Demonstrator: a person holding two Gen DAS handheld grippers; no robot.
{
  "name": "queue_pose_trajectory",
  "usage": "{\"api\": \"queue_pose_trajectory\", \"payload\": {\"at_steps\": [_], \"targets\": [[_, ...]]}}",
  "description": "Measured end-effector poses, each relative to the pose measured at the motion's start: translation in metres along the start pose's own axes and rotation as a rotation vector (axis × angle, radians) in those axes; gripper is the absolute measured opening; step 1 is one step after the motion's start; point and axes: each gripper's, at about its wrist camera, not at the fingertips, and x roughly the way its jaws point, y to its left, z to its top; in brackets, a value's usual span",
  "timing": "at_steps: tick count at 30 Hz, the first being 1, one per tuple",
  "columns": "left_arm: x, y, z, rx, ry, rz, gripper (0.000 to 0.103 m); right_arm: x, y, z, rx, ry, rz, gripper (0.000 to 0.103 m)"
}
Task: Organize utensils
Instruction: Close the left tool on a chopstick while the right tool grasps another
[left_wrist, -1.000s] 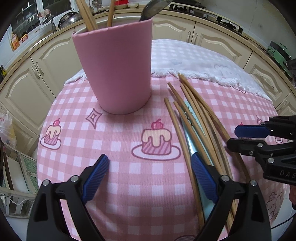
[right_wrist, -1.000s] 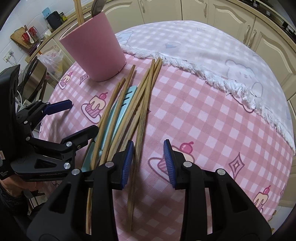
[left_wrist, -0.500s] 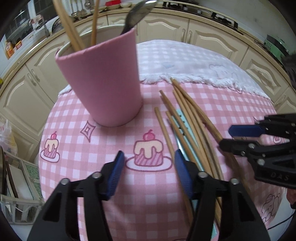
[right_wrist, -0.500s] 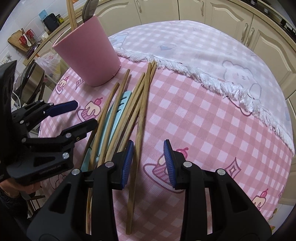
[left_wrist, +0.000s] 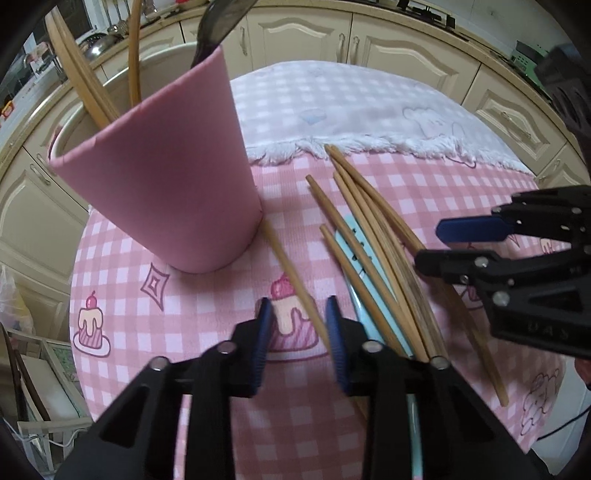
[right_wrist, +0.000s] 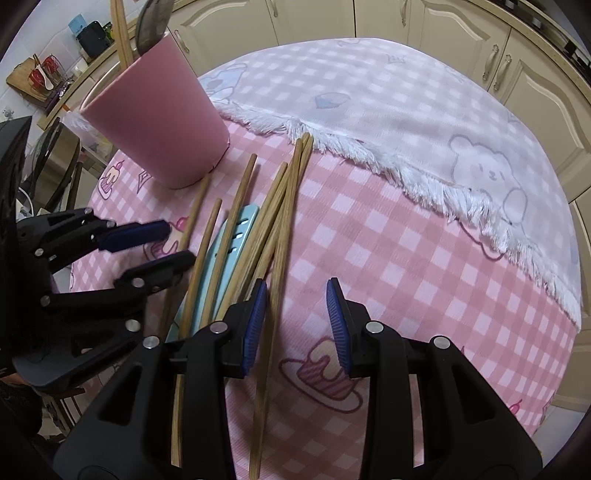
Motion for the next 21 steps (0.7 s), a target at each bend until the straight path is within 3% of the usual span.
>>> {"api": "queue_pose_trajectory", "payload": {"at_steps": [6, 9, 10, 14, 21], "targets": [[0.006, -0.006, 0.010, 0.047, 0.054, -0.008, 0.024, 0.010, 0.006, 0.023, -0.023, 0.059, -0.025, 0.025], [0.006, -0.009, 0.012, 0.065, 0.050, -0.021, 0.010, 0.013, 0.012, 0.027, -0.048, 0.056, -0.048, 0.010], [0.006, -0.011, 0.012, 0.071, 0.047, -0.026, 0.006, 0.013, 0.012, 0.027, -0.046, 0.051, -0.037, 0.009], [0.000, -0.012, 0.005, 0.057, 0.011, -0.038, 0.005, 0.004, -0.001, 0.022, 0.034, -0.007, 0.069, 0.007], [-0.026, -0.002, -0.010, -0.013, -0.082, -0.066, 0.005, -0.030, -0.019, 0.003, 0.092, -0.149, 0.148, 0.006]]}}
